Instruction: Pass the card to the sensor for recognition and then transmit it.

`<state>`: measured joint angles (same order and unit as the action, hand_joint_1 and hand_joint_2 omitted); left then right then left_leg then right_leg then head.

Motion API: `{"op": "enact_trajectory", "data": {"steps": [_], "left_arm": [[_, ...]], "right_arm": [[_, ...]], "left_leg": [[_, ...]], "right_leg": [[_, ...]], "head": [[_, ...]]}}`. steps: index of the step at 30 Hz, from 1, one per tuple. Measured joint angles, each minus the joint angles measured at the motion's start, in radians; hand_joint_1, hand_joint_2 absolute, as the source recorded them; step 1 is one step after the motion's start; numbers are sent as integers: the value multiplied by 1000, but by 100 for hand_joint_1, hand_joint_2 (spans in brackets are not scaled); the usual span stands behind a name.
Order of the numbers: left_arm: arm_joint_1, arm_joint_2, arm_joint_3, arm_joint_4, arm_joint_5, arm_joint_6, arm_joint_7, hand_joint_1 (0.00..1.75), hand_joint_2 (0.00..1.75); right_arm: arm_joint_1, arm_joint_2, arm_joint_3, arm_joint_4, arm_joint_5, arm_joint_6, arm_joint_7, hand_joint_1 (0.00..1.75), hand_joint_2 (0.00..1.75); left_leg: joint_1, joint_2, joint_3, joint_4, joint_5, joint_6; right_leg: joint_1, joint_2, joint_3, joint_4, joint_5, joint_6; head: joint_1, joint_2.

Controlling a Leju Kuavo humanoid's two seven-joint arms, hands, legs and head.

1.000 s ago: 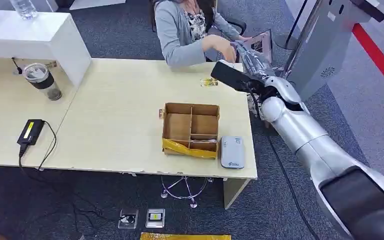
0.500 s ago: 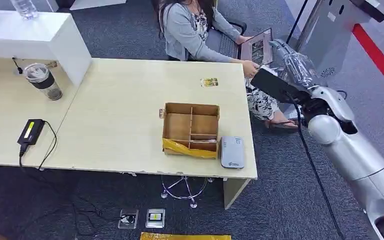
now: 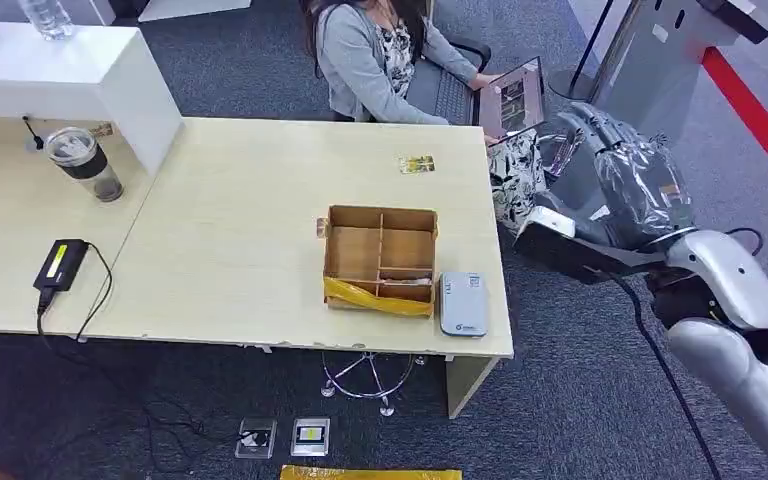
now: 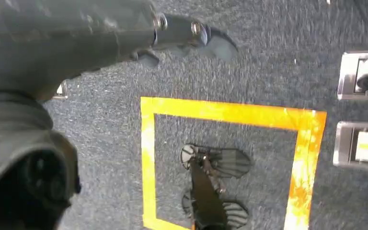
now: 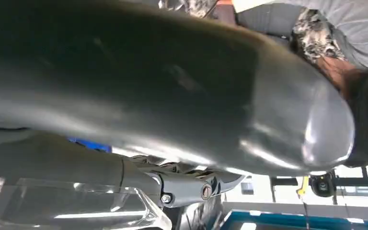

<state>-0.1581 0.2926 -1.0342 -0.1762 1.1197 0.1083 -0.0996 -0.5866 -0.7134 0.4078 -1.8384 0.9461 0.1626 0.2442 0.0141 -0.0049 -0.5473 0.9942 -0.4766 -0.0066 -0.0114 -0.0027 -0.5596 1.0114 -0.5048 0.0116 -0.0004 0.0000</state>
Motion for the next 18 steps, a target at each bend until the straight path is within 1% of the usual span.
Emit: {"op": "enact_trajectory", "data": {"steps": [6, 7, 9, 10, 11, 13, 15, 18], "left_arm": [[0, 0, 2, 0, 4, 0, 1, 0, 0], [0, -2, 8, 0, 19, 2, 5, 0, 0], [0, -5, 12, 0, 22, 5, 8, 0, 0], [-2, -9, 16, 0, 17, 4, 13, 0, 0], [-3, -11, 17, 0, 17, 4, 15, 0, 0], [-5, -13, 23, 0, 17, 3, 19, 0, 0], [-6, -15, 23, 0, 17, -2, 21, 0, 0], [-8, -16, 24, 0, 14, -5, 25, 0, 0]], "right_arm": [[1, -1, 0, -7, 6, 9, 6, 0, 0], [8, -5, -3, -33, 17, 32, 24, 0, 0], [17, -6, -11, -64, 21, 55, 37, 0, 0], [49, 19, -13, -110, 3, 144, 74, 0, 0], [64, 39, -9, -111, -2, 161, 98, 0, 0], [73, 63, 3, -111, -17, 177, 153, 0, 0], [80, 92, 5, -108, -25, 175, 184, 0, 0], [81, 138, 9, -101, -28, 173, 196, 0, 0]], "left_leg": [[0, 0, 0, 0, 0, 0], [0, 0, 0, 0, 0, 0], [0, 0, 0, 0, 0, 0], [0, 0, 0, 0, 0, 0], [0, 0, -1, 0, 0, 0], [0, -1, -1, 0, 0, 0], [0, -1, -1, 0, 0, 0], [0, 0, -1, 0, 0, 0]], "right_leg": [[0, 0, 0, 0, 0, 0], [0, 0, 0, 0, 0, 0], [0, 0, 0, 0, 0, 0], [0, 0, 1, 0, 0, 0], [0, 0, 1, 0, 0, 0], [0, -1, 1, 0, 0, 0], [0, 0, 1, 0, 0, 0], [0, 0, 0, 0, 0, 0]], "head": [[0, 0], [0, 0], [0, 0], [0, 0], [0, 0], [0, 0], [0, 0], [0, 0]]}}
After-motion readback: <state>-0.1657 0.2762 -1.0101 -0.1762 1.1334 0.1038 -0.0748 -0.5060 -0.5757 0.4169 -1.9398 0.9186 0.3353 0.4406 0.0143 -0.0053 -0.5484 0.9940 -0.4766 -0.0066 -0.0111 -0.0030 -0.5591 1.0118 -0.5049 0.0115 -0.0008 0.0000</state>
